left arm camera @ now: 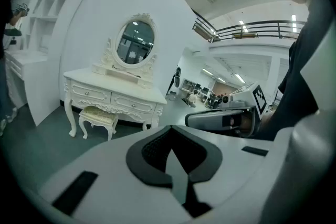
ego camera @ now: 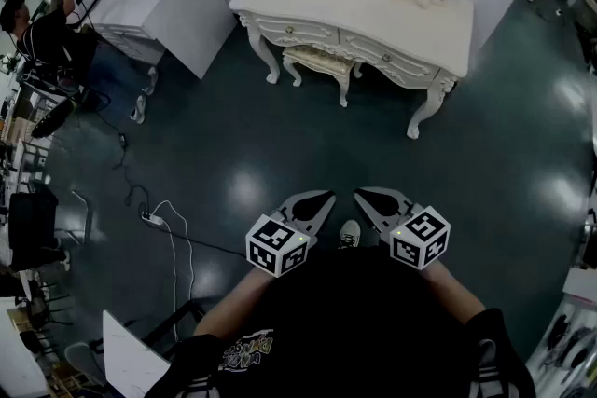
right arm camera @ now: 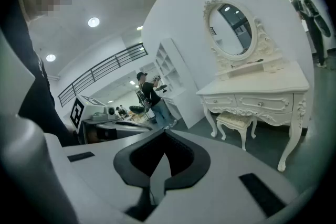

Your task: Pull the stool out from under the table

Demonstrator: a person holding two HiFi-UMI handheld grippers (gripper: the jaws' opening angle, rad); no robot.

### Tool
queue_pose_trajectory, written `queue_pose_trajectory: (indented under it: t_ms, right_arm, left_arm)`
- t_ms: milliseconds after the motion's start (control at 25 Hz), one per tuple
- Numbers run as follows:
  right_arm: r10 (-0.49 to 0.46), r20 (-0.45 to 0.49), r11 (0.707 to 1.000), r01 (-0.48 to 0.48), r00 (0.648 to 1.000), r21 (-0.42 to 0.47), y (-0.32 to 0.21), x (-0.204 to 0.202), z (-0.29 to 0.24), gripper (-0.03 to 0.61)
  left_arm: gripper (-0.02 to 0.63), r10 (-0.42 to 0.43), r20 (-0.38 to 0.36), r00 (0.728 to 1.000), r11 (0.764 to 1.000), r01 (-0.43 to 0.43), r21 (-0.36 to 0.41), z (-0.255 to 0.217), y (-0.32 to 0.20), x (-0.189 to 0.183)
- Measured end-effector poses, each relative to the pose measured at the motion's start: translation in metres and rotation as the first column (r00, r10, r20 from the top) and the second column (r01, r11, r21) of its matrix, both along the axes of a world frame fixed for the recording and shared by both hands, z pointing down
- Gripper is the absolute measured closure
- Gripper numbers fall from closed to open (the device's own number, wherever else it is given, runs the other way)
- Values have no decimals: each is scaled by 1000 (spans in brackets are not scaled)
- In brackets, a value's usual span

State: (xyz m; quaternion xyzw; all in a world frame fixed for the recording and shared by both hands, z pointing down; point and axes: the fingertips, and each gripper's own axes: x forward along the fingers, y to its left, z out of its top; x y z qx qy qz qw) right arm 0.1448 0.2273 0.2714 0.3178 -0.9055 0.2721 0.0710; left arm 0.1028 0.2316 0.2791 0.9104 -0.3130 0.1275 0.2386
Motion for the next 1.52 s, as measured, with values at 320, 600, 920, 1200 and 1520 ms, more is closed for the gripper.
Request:
queue_pose_trajectory:
  t_ms: [320,600,920,1200,1520]
  right_arm:
    - [-7,-2,1000,7,1000,17,7,-6,-4,552]
    - [-8,15,999,7,1000,43,6,-10,-10,552]
    - [-4,14,998,3,1000,55,7,-12,-12,552]
    - [7,11,998,-8,1000,56,9,-12,-13,552]
    - [21,15,998,-22,1000,53,8,-15,-14,552]
  left_arm:
    - [606,6,4,1000,1000,-6,11,-2,8,-3]
    - [606,1,6,1000,1000,-1,20,-4,9,-8]
    - [606,-6,5,1000,1000,6,25,-5,11,-13]
    - [606,-4,0,1000,1000,4,23,-6,14,-14]
    - [606,-4,0,1000,1000,4,25,-8,13,-20]
